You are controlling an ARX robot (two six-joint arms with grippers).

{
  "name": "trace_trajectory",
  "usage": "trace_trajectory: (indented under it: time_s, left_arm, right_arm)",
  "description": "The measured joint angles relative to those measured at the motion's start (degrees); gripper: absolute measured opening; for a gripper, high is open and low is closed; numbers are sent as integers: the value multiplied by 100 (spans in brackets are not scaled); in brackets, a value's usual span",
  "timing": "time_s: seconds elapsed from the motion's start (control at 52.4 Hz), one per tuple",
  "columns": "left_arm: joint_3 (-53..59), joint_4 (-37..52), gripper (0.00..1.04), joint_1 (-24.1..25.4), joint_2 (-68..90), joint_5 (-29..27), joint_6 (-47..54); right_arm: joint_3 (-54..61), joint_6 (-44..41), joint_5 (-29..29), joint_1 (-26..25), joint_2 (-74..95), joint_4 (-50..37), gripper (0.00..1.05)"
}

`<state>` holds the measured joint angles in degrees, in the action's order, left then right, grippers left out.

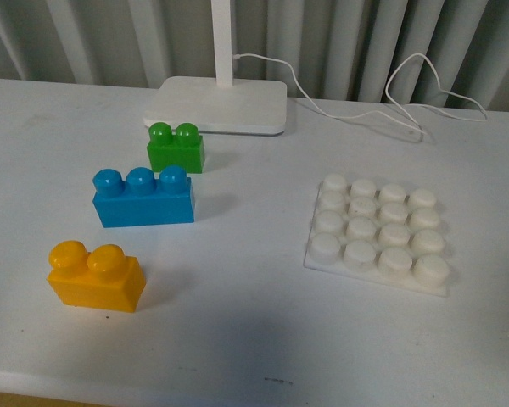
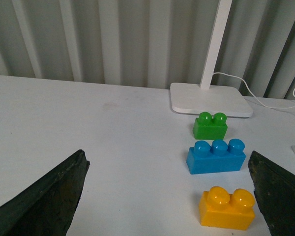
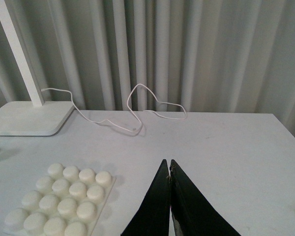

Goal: Insert yellow block into base center

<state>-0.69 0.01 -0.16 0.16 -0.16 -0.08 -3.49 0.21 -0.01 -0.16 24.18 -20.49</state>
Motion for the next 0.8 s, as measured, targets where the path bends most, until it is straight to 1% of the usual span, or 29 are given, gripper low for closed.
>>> trace_trajectory:
  time_s: [0.191,0.267,0.363,0.726,0.764,0.802]
  left_arm:
    - [0,0,98,0,0,2,0]
    - [0,0,98,0,2,0,2]
    - [0,0,98,0,0,2,0]
    - [0,0,98,0,0,2,0]
    - [0,0,98,0,0,2,0]
    - [0,0,98,0,2,-2,0]
  right_arm:
    - [140,0,0,0,-485,343,1]
    - [280,0,-2,0,-595,260,1]
    - [317,-2,-2,0,-743,365,1]
    - [317,-2,0,0,-1427,1038,1]
    - [313,-2,-2,0,-1864,1635,1]
    - [313,-4,-4,0,-2142,1958,1]
